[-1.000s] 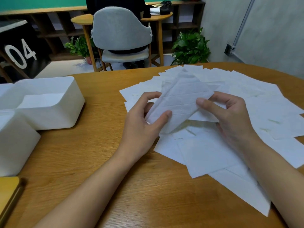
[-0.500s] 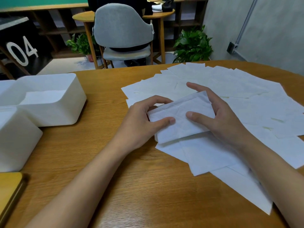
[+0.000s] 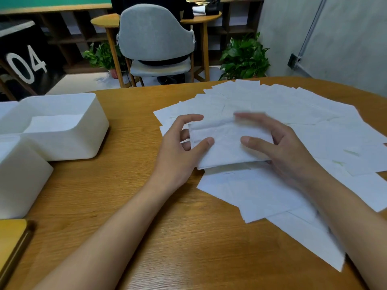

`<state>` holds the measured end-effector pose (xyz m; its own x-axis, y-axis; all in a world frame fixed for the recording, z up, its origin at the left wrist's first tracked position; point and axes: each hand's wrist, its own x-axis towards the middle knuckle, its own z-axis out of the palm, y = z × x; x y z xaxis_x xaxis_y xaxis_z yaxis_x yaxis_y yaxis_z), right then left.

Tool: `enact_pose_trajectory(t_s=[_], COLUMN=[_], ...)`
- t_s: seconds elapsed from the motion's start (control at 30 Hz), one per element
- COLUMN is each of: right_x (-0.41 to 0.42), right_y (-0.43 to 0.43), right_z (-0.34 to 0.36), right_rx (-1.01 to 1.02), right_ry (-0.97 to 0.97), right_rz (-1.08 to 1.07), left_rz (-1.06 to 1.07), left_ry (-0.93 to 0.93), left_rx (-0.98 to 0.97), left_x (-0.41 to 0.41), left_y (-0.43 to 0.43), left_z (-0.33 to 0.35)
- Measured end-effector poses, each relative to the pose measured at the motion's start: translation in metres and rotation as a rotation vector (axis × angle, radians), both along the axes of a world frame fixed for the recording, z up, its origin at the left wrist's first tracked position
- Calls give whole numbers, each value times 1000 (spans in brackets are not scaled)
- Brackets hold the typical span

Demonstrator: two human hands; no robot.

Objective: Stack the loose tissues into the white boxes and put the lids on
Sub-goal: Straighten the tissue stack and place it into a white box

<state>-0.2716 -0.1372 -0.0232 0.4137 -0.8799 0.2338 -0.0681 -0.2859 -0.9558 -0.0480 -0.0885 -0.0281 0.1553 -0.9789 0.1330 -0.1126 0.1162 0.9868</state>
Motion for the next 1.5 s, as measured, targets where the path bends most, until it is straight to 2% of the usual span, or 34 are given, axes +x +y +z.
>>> enact_pose_trajectory(t_s=[0.03, 0.17, 0.23, 0.33, 0.4, 0.8, 0.97, 1.23, 1.37, 1.5], right_x=[0, -3, -3, -3, -2, -2, -2, -2, -1, -1], right_y=[0, -4, -7, -9, -9, -9, -8, -7, -8, -6], right_z=[-1, -5, -5, -5, -6, -8, -6, -5, -4, -2], right_rx=[-16, -77, -101, -118, -117, -130, -99, -88, -109, -112], right_ry=[42, 100, 92, 93, 92, 103, 76, 104, 120, 87], right_rz=[-4, -166, -237, -270, -260, -252, -276, -271, -237, -162], left_rz=[31, 184, 76, -178, -225, -284, -255, -322, -312, -309], left_ry=[-71, -552, -629, -708, -766, -649, -439, -509, -475, -315], left_rx=[-31, -293, -349, -242, -175, -133, -102, -32, -128, -174], left_x=[-1, -3, -7, -15, -19, -28, -13, -2, -1, 6], left_y=[0, 3, 5, 8, 9, 15, 14, 10, 10, 7], left_z=[-3, -11, -12, -22, -27, -17, -5, -2, 4, 12])
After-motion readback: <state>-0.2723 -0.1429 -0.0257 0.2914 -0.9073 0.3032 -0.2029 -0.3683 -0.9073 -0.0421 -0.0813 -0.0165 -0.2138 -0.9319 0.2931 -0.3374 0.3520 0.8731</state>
